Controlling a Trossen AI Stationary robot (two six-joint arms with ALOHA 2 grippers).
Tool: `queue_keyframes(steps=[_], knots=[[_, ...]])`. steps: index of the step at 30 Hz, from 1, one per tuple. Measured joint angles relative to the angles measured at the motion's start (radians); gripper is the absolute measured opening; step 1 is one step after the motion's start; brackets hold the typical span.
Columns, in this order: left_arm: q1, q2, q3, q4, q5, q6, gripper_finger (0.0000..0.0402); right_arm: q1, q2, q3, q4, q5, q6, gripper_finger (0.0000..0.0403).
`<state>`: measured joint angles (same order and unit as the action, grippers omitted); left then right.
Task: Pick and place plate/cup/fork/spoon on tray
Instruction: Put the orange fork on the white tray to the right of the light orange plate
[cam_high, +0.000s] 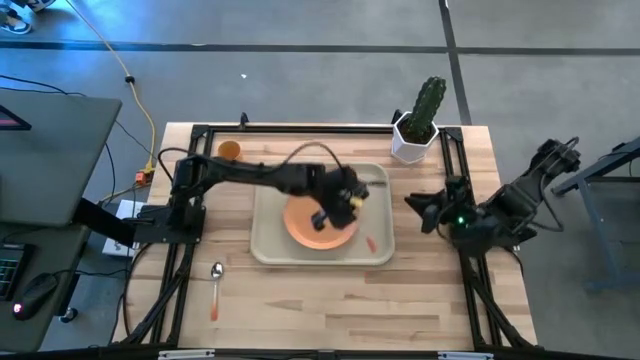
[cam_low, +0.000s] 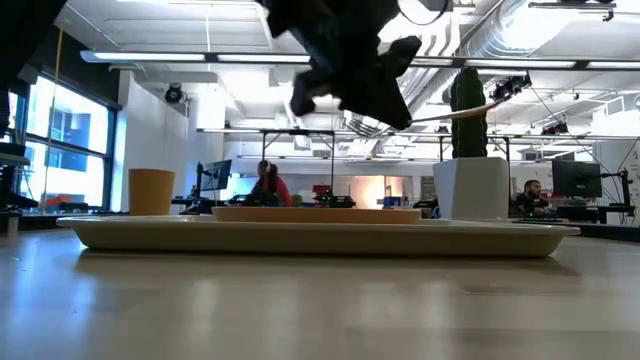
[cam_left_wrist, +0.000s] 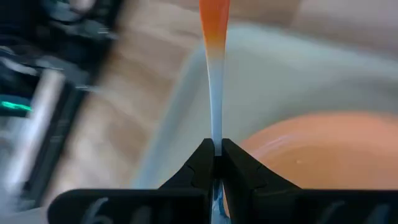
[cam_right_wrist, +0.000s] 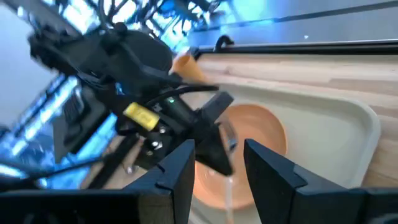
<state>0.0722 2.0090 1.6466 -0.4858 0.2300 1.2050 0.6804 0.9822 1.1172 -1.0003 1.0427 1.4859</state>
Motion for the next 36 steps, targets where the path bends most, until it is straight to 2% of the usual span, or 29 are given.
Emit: queue_keyframes(steps=[5, 9, 17, 22, 25, 29, 33, 36], knots=[[0.092, 0.025, 0.001, 0.142, 0.084, 0.132, 0.0010, -0.104, -0.017, 0.000, 0.029, -0.017, -0.001, 0.0131], [0.132, 0.070, 0.001, 0.260, 0.158, 0.181, 0.0010, -0.193, -0.011, 0.000, 0.061, -0.092, -0.001, 0.0131], [0.128, 0.157, 0.002, 0.405, 0.270, 0.241, 0.0010, -0.333, 0.029, 0.000, 0.133, -0.228, -0.001, 0.0131], [0.147, 0.250, 0.025, 0.465, 0.276, 0.251, 0.0010, -0.402, 0.063, 0.000, 0.166, -0.283, -0.001, 0.0131], [0.154, 0.329, 0.121, 0.420, 0.273, 0.252, 0.0010, -0.449, 0.082, 0.000, 0.175, -0.344, -0.001, 0.0131], [0.152, 0.408, 0.256, 0.218, 0.220, 0.329, 0.0010, -0.510, 0.097, 0.000, 0.184, -0.436, -0.001, 0.0131], [0.152, 0.427, 0.337, 0.034, 0.188, 0.395, 0.0010, -0.542, 0.102, 0.000, 0.215, -0.473, -0.010, 0.0131], [0.154, 0.423, 0.361, -0.016, 0.182, 0.403, 0.0010, -0.545, 0.104, 0.000, 0.213, -0.477, -0.016, 0.0131]])
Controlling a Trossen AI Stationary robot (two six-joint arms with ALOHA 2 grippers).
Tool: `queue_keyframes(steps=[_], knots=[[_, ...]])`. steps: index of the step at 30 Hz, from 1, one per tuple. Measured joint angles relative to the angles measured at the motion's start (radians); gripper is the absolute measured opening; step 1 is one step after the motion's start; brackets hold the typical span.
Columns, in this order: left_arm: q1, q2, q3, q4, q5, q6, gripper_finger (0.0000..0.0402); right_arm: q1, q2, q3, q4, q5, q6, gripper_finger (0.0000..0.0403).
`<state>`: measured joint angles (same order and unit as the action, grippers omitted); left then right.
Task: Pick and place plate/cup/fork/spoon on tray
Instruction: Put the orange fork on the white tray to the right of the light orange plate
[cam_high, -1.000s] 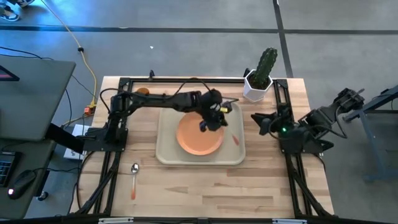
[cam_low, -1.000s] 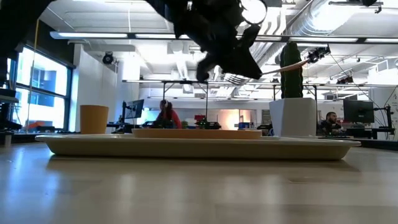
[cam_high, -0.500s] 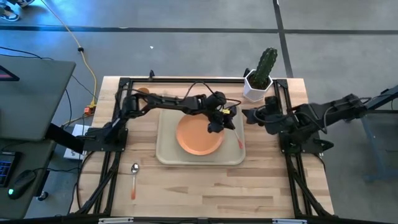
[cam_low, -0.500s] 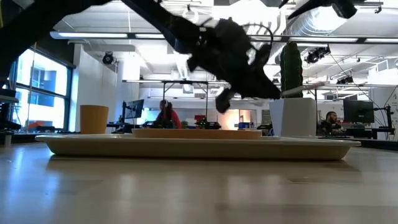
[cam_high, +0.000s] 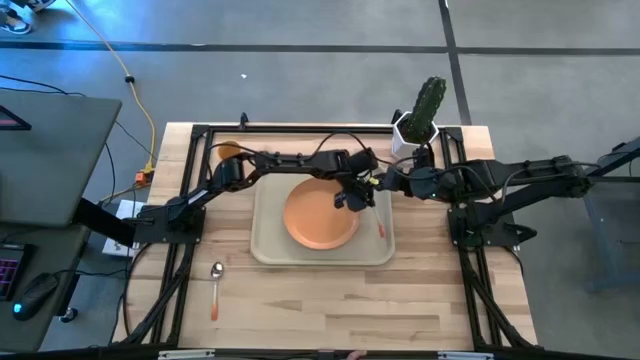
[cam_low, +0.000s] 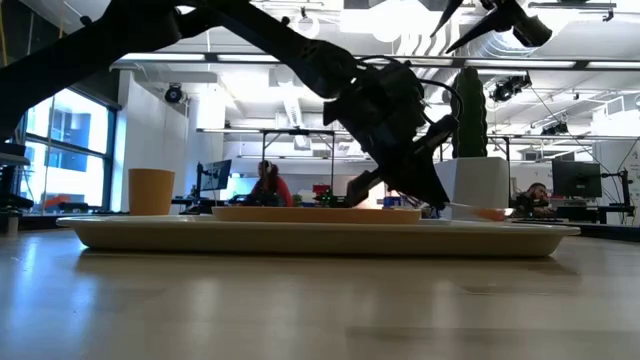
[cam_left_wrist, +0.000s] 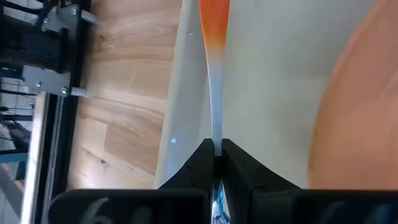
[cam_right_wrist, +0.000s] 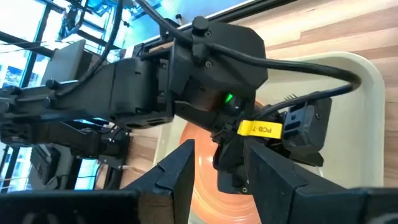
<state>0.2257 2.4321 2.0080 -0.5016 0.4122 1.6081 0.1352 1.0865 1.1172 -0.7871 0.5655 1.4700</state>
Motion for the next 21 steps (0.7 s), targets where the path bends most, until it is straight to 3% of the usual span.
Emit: queue_keyframes(steps=[21], knots=[[-0.011, -0.007, 0.008, -0.100, -0.005, 0.019, 0.0016, -0.011, -0.001, 0.000, -0.002, -0.029, -0.012, 0.0131]])
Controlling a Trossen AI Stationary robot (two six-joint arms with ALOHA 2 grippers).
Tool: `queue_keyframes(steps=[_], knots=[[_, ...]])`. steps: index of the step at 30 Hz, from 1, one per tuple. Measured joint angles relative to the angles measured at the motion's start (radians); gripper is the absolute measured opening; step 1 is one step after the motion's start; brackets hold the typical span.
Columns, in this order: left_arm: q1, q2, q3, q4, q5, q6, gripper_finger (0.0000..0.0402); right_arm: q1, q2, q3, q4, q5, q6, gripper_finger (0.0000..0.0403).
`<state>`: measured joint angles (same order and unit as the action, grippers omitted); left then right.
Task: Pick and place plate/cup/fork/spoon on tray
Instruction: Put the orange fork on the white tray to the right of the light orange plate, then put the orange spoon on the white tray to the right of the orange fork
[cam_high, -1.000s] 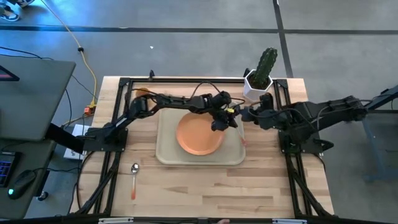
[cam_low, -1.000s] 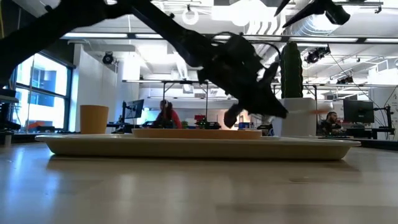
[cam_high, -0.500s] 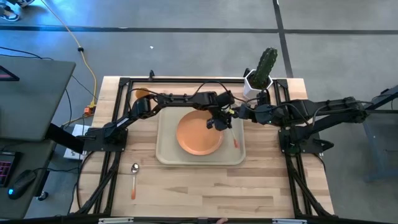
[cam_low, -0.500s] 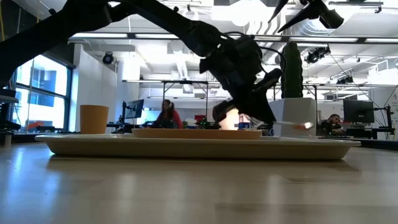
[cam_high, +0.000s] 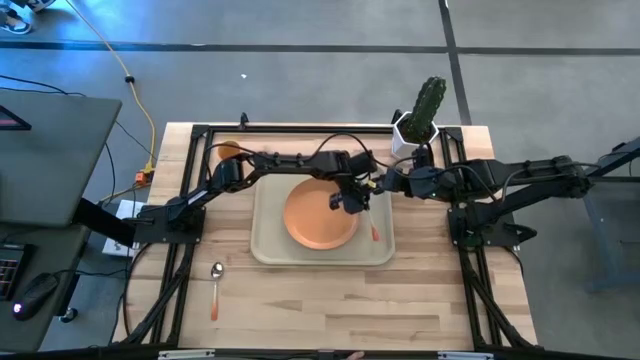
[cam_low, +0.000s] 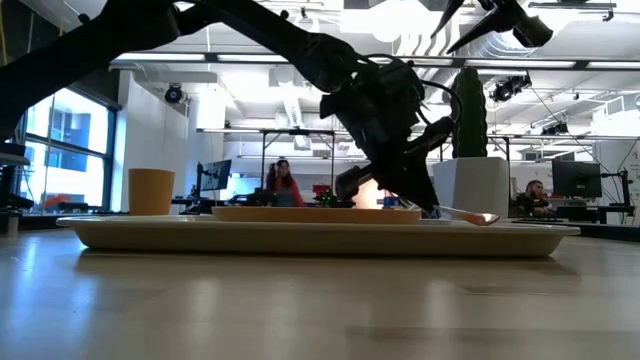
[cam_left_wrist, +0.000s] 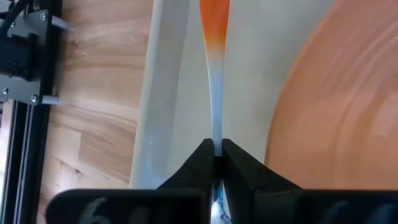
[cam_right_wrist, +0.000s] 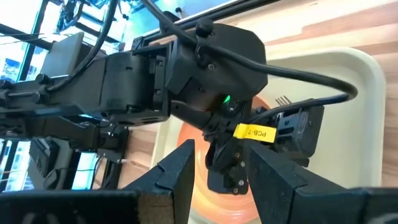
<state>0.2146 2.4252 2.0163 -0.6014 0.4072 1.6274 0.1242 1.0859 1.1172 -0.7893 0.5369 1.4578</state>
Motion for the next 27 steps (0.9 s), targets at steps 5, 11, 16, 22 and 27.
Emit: queue_keyframes(steps=[5, 11, 16, 22, 27], knots=[[0.000, 0.000, 0.000, 0.000, -0.002, -0.002, 0.0032, 0.000, 0.000, 0.000, 0.001, 0.000, 0.000, 0.0131], [0.000, 0.000, 0.000, -0.004, 0.003, -0.002, 0.0054, 0.000, 0.000, 0.000, 0.001, -0.004, 0.003, 0.0131], [0.000, 0.000, 0.000, 0.001, 0.005, -0.032, 0.0064, 0.000, 0.000, 0.000, 0.001, -0.004, 0.001, 0.0131], [-0.001, -0.021, -0.003, 0.023, 0.000, -0.142, 0.0062, 0.000, 0.000, 0.000, 0.001, 0.018, -0.026, 0.0131], [0.003, -0.078, -0.002, 0.038, -0.047, -0.404, 0.0056, 0.001, -0.001, 0.000, 0.025, 0.035, -0.050, 0.0131]])
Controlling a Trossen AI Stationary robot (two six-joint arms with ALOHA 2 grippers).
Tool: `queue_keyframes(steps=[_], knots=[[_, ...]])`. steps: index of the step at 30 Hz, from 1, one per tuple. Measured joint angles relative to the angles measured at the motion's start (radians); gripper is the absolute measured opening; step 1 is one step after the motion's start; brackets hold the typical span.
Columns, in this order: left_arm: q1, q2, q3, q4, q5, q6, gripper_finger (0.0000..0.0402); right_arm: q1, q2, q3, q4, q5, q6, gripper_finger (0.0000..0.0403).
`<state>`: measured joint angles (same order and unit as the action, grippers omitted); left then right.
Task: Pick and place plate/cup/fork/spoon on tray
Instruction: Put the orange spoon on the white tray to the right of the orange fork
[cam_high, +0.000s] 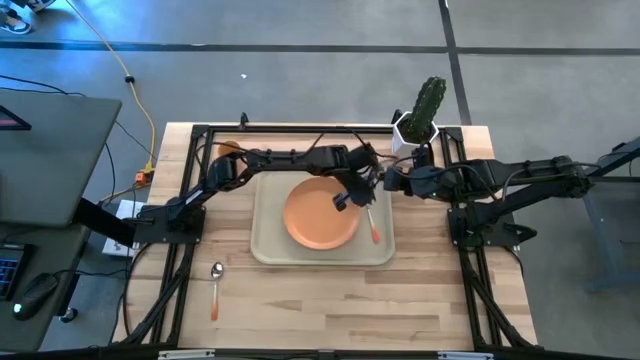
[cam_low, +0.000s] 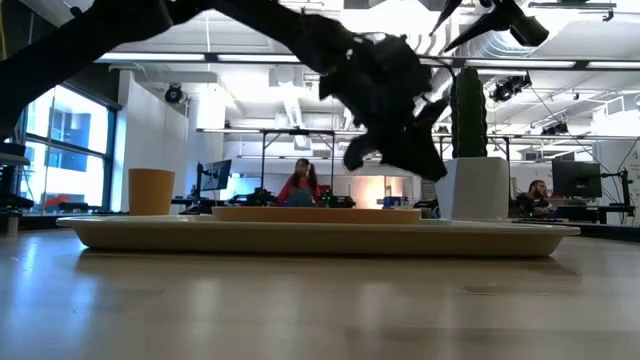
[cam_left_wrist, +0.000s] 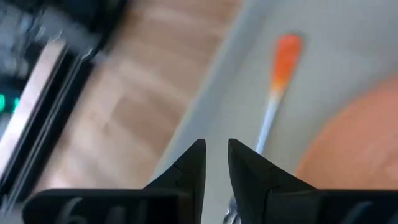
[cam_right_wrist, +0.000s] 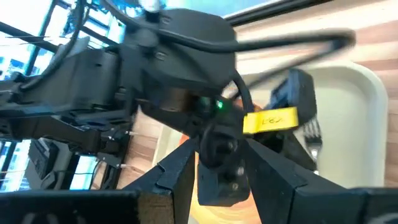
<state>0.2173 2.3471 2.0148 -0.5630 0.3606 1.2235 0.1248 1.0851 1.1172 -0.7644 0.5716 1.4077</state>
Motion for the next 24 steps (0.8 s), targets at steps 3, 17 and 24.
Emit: queue_keyframes(steps=[3, 17, 24], knots=[[0.001, -0.045, 0.000, -0.001, -0.066, -0.179, 0.0053, 0.012, 0.000, 0.000, 0.062, 0.038, -0.055, 0.0131], [0.005, -0.239, 0.001, -0.173, -0.176, -0.639, 0.0053, 0.036, 0.000, 0.000, 0.186, 0.087, -0.324, 0.0131], [0.000, -0.340, -0.018, -0.329, -0.186, -0.943, 0.0042, 0.078, 0.000, 0.000, 0.239, 0.052, -0.396, 0.0131]])
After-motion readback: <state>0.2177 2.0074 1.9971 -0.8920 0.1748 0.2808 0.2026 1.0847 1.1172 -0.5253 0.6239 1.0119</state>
